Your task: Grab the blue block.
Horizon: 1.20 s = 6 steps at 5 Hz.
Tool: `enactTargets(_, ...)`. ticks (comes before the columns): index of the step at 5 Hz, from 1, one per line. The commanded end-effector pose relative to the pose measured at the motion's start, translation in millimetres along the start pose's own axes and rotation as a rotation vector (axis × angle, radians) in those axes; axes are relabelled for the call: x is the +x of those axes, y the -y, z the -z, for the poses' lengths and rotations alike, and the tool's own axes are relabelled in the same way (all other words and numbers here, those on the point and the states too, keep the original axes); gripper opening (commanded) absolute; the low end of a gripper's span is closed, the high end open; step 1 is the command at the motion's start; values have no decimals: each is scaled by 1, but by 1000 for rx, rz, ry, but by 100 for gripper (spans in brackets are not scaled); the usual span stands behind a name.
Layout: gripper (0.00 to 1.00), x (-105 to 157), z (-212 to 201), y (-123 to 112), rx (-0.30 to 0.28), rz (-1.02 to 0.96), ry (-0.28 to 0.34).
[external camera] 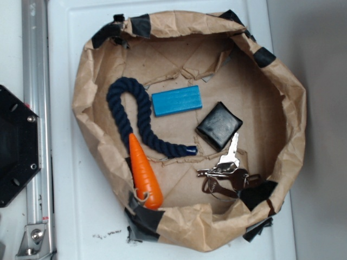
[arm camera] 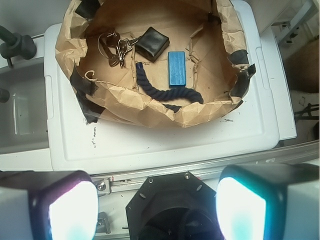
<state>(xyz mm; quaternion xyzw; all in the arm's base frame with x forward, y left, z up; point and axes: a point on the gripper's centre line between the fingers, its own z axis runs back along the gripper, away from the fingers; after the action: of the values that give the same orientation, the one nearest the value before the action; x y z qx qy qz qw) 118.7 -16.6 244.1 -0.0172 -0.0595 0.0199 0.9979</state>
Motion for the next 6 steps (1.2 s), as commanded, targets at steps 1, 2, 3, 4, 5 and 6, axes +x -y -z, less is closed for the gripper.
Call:
enactTargets(1, 100, 0, 0, 0, 0, 0, 0)
enactTargets(2, 100, 45, 53, -19, 153, 8, 2)
enactTargets(3, 100, 93, 83, -22, 131, 65, 20)
enactTargets(4, 100, 120, 121, -26, 127, 61, 2)
enactTargets(5, 100, 121, 164, -31, 115, 55, -81)
enactTargets(6, 100, 118, 191, -38, 136, 19, -95)
